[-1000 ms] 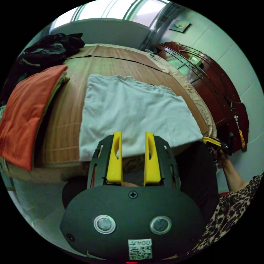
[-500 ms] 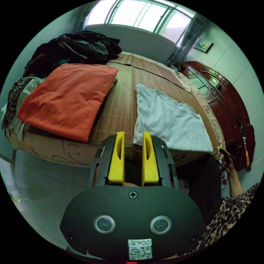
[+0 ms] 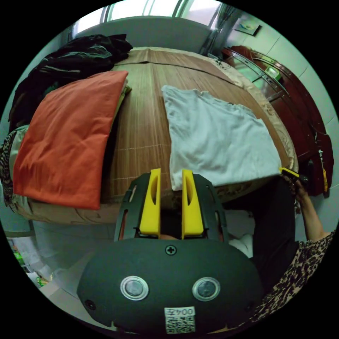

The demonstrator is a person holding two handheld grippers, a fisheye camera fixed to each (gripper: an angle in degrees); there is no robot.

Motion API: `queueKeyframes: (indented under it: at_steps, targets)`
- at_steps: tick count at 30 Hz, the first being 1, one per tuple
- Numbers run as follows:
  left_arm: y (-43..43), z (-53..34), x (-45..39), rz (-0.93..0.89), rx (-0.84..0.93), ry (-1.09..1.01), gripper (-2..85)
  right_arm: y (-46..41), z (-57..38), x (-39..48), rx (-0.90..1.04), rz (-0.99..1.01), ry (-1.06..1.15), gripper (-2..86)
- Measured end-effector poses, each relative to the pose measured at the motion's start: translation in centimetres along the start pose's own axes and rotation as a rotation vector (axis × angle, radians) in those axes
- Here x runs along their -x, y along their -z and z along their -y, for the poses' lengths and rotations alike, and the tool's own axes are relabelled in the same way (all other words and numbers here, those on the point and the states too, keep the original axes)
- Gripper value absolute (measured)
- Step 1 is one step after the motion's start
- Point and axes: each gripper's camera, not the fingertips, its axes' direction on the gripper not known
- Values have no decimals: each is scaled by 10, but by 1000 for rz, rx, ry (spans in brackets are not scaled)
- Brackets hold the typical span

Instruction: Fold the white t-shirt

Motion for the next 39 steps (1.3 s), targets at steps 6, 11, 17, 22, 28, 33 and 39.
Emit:
queueKeyframes:
  at_steps: [6,11,17,22,28,33,39]
  targets:
    - [-15,67,-30,-63,-53,-126,96,0,4,16,3,-37,16,-6]
    - [-69,106,-20,40,147,-135,104,0,6,27,1,-68,36,-6]
    - [-47,111,-4,4,13,-86,101,0,7,30,-10,-58,43,-6]
    - [-60,121,-18,10,9,-166,101,16,10,33,-40,-78,41,-8]
    - [-71,133,-7,3,3,-88,98,62,38,44,-206,-38,83,-7]
    - [-66,185,-24,-1,-84,-177,96,48,101,66,-193,94,132,-7]
    - [-107,251,-14,5,-21,-164,113,-2,199,88,-150,125,172,-7]
